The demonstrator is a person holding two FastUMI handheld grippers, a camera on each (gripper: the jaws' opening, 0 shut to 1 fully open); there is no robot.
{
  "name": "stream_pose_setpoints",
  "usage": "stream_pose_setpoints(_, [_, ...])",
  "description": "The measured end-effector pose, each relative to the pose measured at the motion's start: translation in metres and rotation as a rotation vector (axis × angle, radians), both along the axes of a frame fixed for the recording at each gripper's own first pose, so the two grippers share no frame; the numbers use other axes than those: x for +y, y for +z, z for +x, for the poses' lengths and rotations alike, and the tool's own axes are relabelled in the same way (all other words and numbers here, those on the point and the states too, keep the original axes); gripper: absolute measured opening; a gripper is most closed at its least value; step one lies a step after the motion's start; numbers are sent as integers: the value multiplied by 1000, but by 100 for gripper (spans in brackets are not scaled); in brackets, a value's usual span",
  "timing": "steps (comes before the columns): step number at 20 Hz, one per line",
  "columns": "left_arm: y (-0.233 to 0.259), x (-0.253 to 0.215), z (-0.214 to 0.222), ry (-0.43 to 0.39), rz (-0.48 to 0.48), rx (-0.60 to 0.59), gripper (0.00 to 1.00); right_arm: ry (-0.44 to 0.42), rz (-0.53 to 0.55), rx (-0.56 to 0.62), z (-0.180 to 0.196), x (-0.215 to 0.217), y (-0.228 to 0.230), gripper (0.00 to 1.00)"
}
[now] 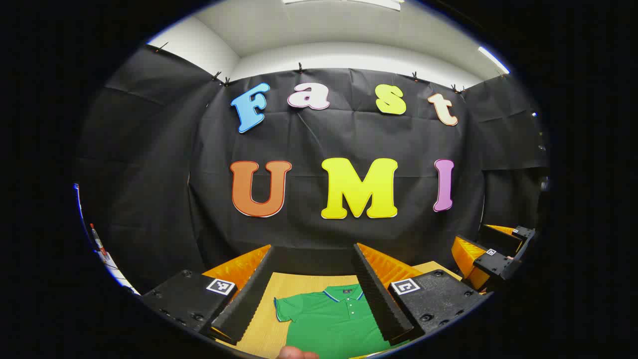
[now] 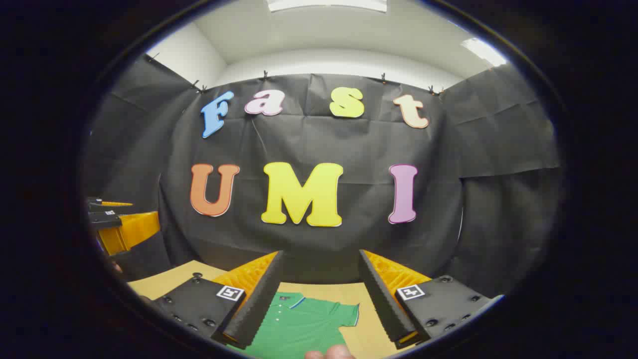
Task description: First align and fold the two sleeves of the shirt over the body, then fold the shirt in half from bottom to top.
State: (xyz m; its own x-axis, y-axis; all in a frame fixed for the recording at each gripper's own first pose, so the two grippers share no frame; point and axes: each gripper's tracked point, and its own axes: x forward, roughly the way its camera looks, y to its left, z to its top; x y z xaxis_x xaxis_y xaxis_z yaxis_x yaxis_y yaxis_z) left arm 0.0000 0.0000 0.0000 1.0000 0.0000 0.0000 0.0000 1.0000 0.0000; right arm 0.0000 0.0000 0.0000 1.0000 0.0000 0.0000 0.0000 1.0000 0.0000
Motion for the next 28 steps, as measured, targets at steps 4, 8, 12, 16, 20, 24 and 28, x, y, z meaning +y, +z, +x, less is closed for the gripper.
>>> stream_pose_setpoints(4, [4,3,4,11,15,-16,89,-8,11,-3,4,-3,3,95])
stream_pose_setpoints(8, [4,4,6,16,14,-9,98,-3,17,-3,8,-2,4,93])
stream_pose_setpoints(12, [3,8,8,25,12,-10,98,6,18,-2,12,1,3,95])
stream_pose_setpoints(16, [-2,9,11,30,7,2,98,12,22,1,18,3,2,93])
stream_pose_setpoints(20, [-7,10,17,33,16,10,98,20,22,17,25,4,-2,93])
stream_pose_setpoints(24, [-9,6,20,26,17,13,98,36,13,19,29,7,-4,93])
stream_pose_setpoints(28, [-9,2,23,21,17,11,98,48,9,17,30,5,-3,93])
